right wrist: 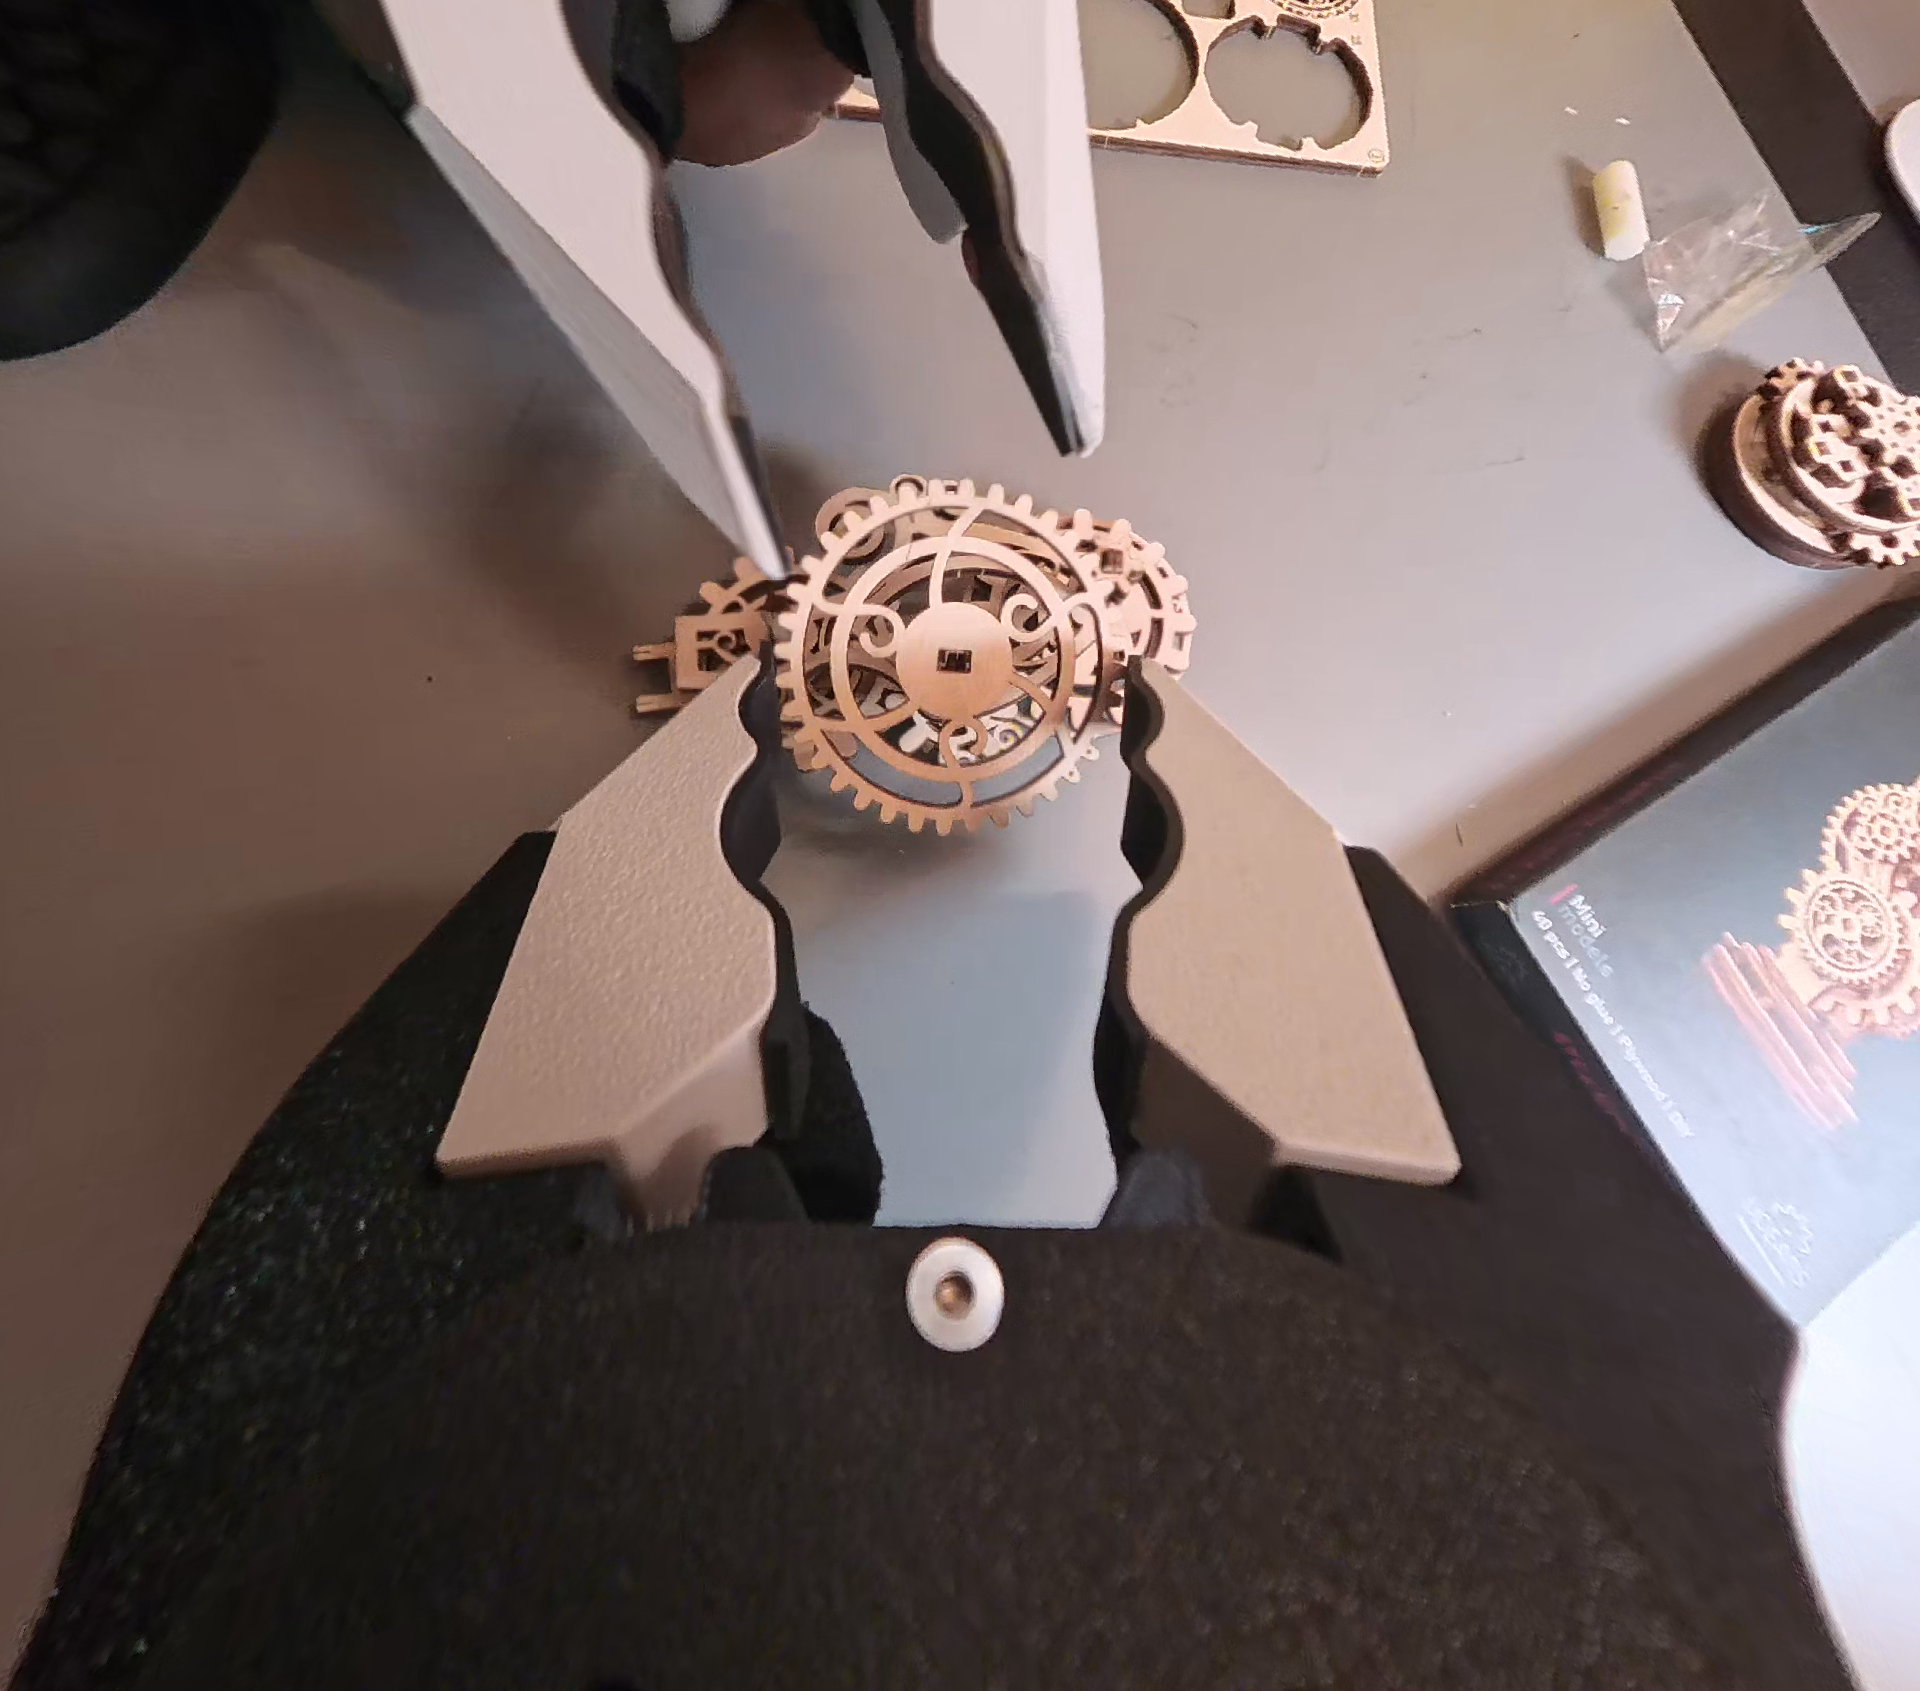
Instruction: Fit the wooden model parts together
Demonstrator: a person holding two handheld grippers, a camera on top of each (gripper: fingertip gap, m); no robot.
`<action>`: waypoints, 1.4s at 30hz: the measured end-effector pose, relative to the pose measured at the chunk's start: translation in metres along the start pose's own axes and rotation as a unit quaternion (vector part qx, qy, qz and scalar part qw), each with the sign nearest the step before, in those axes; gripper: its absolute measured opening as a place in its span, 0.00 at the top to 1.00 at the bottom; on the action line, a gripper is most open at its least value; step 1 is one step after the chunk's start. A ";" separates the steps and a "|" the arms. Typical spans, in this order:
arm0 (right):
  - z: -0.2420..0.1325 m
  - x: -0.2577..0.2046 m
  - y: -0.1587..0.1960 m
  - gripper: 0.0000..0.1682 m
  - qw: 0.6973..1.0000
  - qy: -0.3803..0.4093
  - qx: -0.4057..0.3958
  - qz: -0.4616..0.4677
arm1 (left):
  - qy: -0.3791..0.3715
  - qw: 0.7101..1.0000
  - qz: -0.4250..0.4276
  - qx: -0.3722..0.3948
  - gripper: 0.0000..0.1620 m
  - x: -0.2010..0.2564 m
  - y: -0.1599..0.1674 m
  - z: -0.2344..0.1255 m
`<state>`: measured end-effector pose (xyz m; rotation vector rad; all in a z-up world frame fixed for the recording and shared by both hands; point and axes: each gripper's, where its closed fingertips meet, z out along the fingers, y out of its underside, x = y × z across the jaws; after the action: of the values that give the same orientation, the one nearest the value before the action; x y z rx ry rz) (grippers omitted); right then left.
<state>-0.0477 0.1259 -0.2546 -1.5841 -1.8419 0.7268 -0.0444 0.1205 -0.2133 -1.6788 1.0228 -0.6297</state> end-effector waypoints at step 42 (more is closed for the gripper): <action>-0.009 0.001 0.007 0.71 0.996 0.007 0.094 0.002 | 0.020 0.994 -0.098 -0.040 0.93 -0.008 0.025 0.002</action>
<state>-0.0366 0.1283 -0.2540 -1.4685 -1.7059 0.8622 -0.0546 0.1253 -0.2374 -1.8594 0.9282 -0.7613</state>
